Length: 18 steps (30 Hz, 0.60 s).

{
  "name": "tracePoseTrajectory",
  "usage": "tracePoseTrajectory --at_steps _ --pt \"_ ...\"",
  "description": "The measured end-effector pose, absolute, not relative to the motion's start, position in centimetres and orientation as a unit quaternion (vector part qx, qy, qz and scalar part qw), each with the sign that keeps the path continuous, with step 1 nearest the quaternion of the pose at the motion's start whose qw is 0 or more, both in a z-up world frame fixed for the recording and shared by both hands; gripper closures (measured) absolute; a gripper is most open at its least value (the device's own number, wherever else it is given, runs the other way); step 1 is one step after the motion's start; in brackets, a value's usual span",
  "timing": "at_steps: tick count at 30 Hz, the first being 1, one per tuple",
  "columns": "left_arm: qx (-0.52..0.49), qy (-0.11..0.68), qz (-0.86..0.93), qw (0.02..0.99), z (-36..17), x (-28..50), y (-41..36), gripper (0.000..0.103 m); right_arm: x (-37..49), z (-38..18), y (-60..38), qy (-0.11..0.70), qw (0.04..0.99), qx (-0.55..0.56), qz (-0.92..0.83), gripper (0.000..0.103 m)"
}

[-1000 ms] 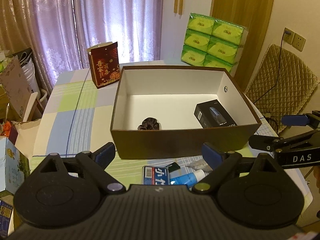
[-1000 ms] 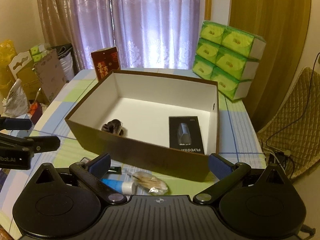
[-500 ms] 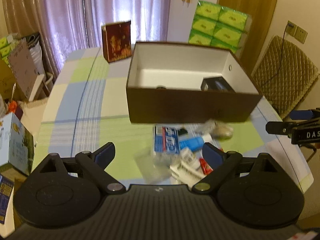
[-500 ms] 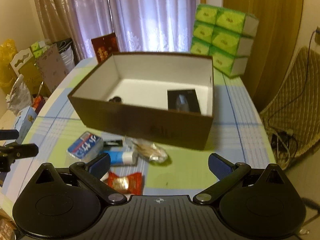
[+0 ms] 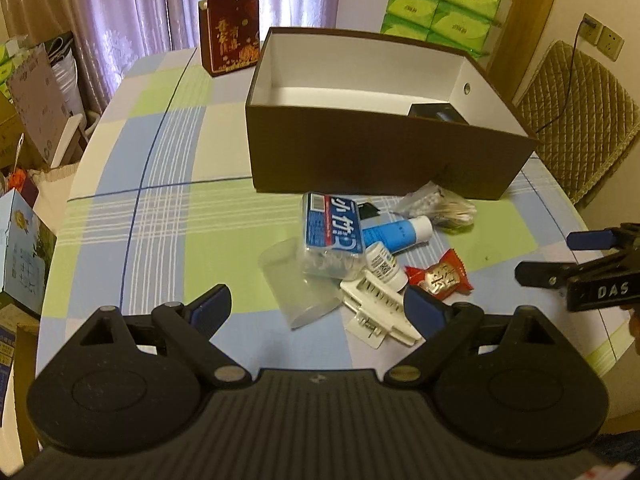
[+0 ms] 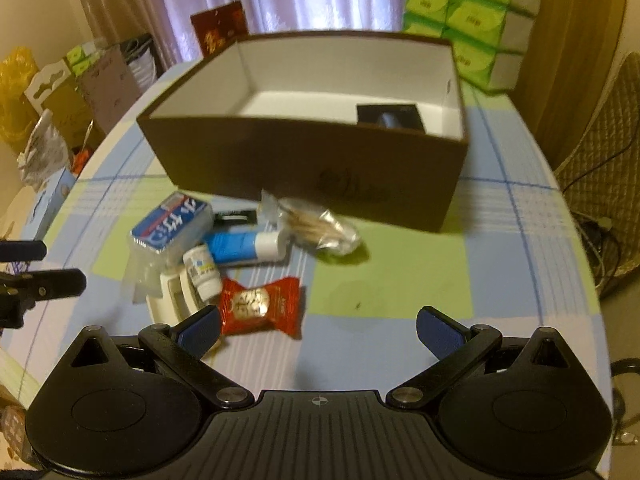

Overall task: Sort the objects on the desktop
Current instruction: 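Withdraw both tools from the box back toward the remaining items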

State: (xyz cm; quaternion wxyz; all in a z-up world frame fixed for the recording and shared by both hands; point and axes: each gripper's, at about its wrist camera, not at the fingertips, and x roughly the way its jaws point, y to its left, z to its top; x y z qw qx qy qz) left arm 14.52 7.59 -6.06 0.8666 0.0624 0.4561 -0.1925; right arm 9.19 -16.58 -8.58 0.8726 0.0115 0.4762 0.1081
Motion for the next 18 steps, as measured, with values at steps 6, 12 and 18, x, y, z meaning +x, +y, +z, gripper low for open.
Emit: tracePoseTrajectory --at_steps 6,12,18 --pt "0.063 0.467 -0.185 0.862 -7.1 15.3 8.0 0.012 9.6 -10.5 -15.7 0.484 0.865 0.004 0.134 0.002" --pt "0.061 0.475 -0.181 0.859 -7.9 16.2 8.4 0.012 9.7 -12.0 -15.2 0.452 0.869 -0.051 0.194 0.005" --pt "0.06 0.483 -0.177 0.855 -8.6 17.3 8.7 0.012 9.9 -13.4 -14.3 0.428 0.848 -0.144 0.276 0.024"
